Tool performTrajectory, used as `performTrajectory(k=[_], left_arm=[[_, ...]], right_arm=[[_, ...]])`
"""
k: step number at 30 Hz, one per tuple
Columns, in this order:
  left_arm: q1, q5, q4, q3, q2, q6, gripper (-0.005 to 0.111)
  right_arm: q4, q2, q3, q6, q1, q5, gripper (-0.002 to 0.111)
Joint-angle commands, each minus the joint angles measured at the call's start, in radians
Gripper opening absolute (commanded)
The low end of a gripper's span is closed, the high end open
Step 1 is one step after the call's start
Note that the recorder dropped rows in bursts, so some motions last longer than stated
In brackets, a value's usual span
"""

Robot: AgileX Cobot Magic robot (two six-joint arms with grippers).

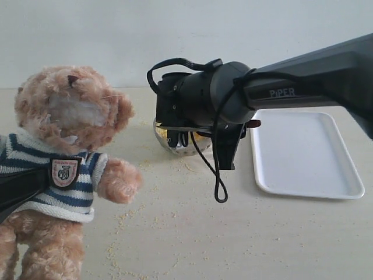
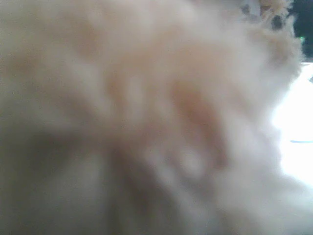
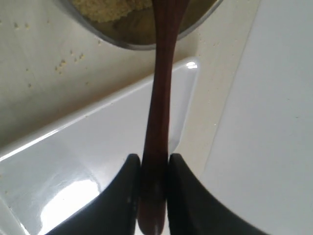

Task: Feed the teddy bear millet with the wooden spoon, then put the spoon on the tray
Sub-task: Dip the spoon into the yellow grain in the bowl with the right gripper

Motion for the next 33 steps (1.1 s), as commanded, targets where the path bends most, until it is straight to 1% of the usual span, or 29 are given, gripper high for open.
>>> performTrajectory(k=[1,9,15,20,27,33], left_arm=[[0.003,0.015,-0.021,0.000,0.002,0.000,0.005],[0.003,0.015,-0.021,0.000,0.002,0.004,0.005],[0.003,0.015,-0.021,0.000,0.002,0.004,0.005],[0.003,0.015,-0.021,0.000,0.002,0.004,0.005],[0.003,0.015,-0.021,0.000,0.002,0.004,0.005],[0.003,0.015,-0.021,0.000,0.002,0.004,0.005]], right_arm=[[0.008,-0.017,-0.003,0.011,-0.007,0.001,0.000],[0.045,-0.044,-0.003,0.027,-0.010,-0.029,0.000],[0.140,-0.057,-0.003,0.003,-0.010,-0.052,0.000],[0.143,-0.065,-0.003,0.000,-0.018,-0.027,0.000],[0.157,-0.075,-0.003,-0.031,-0.078,-0.024,0.000],[0.138,-0.073,-0.003,-0.079,-0.078,-0.039,0.000]])
